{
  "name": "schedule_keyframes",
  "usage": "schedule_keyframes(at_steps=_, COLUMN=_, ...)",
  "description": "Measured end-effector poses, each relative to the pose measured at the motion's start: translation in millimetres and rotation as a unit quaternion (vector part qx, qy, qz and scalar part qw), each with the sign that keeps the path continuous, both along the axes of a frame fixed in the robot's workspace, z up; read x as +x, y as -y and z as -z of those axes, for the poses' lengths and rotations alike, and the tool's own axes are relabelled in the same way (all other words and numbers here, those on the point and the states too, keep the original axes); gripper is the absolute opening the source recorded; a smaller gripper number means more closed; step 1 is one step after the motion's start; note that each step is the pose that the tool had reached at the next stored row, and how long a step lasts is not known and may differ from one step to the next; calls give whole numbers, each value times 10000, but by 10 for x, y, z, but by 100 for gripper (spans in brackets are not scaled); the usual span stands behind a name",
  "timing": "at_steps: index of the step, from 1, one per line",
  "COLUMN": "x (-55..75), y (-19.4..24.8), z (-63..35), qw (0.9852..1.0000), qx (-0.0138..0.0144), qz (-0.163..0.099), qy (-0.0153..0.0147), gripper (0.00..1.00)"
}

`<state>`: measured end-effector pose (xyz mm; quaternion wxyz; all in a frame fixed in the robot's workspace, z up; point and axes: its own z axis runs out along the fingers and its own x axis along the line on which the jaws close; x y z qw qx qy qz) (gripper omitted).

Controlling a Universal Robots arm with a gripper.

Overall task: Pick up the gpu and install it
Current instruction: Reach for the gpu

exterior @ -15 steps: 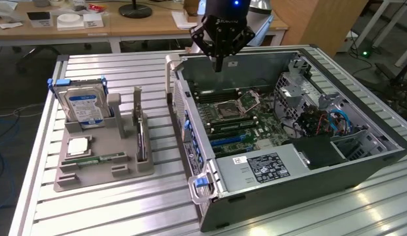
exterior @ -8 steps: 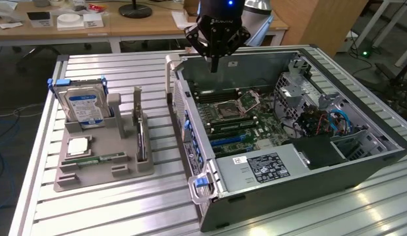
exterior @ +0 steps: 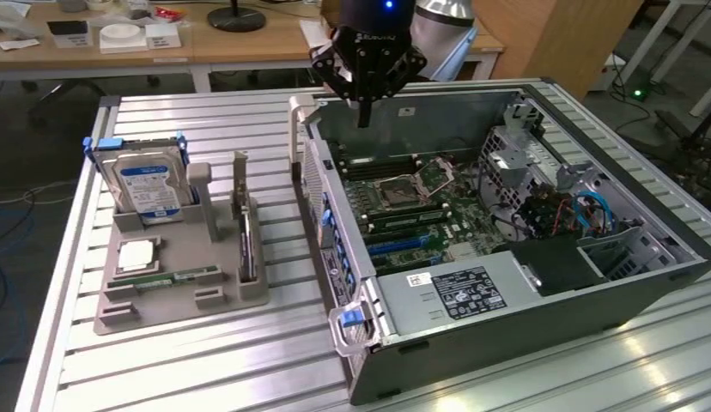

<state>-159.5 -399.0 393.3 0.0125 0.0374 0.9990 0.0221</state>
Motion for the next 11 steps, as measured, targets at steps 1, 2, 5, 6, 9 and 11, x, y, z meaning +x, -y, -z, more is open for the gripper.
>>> schedule_keyframes(at_steps=1, x=-14, y=0, z=0, qw=10000, qx=0, qz=0, qy=0, gripper=11)
schedule_keyframes(at_steps=2, x=-27, y=0, z=0, qw=10000, qx=0, qz=0, qy=0, gripper=11)
schedule_keyframes(at_steps=5, x=-66, y=0, z=0, qw=10000, qx=0, qz=0, qy=0, gripper=11)
schedule_keyframes(at_steps=6, x=-79, y=0, z=0, qw=10000, qx=0, qz=0, qy=0, gripper=11)
schedule_keyframes(at_steps=9, x=-121, y=0, z=0, qw=10000, qx=0, qz=0, qy=0, gripper=11)
schedule_keyframes(at_steps=11, x=-147, y=0, z=1, qw=10000, qx=0, qz=0, qy=0, gripper=11)
